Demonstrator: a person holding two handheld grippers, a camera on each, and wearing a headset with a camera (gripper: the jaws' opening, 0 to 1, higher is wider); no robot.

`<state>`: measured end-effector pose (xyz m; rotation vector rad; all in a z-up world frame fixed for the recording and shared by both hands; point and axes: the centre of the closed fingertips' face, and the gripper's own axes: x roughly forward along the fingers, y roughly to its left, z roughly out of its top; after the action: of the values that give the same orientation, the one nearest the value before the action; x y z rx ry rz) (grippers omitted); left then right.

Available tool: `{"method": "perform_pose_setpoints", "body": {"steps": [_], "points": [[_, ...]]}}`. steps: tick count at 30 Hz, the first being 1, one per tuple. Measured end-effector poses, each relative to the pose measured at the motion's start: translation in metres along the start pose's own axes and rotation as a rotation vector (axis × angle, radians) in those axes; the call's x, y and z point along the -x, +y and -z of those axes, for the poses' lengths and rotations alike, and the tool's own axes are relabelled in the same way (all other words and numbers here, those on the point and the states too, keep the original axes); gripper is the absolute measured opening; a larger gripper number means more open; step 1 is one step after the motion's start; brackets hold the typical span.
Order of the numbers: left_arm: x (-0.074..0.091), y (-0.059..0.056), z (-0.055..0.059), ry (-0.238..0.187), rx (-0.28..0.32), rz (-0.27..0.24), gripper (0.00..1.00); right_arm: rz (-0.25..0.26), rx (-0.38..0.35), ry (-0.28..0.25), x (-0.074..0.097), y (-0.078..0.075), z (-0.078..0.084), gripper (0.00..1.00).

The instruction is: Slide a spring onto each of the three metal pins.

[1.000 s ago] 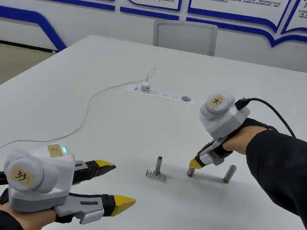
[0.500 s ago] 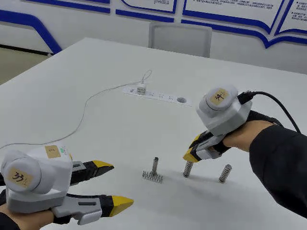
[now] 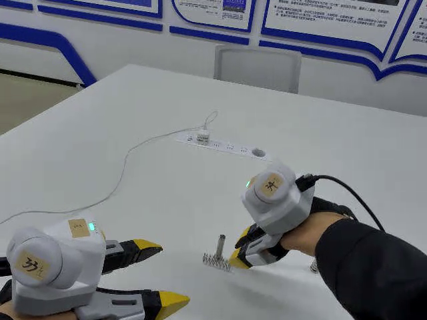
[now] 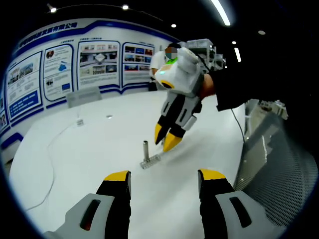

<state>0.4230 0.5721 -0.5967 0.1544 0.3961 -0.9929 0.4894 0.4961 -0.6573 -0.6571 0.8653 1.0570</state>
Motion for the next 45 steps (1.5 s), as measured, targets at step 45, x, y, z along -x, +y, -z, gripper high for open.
{"method": "perform_pose_setpoints", "body": {"steps": [45], "points": [[-0.001, 0.006, 0.010, 0.023, 0.016, -0.025, 0.55, -0.035, -0.022, 0.013, -0.029, -0.006, 0.010, 0.12]]}}
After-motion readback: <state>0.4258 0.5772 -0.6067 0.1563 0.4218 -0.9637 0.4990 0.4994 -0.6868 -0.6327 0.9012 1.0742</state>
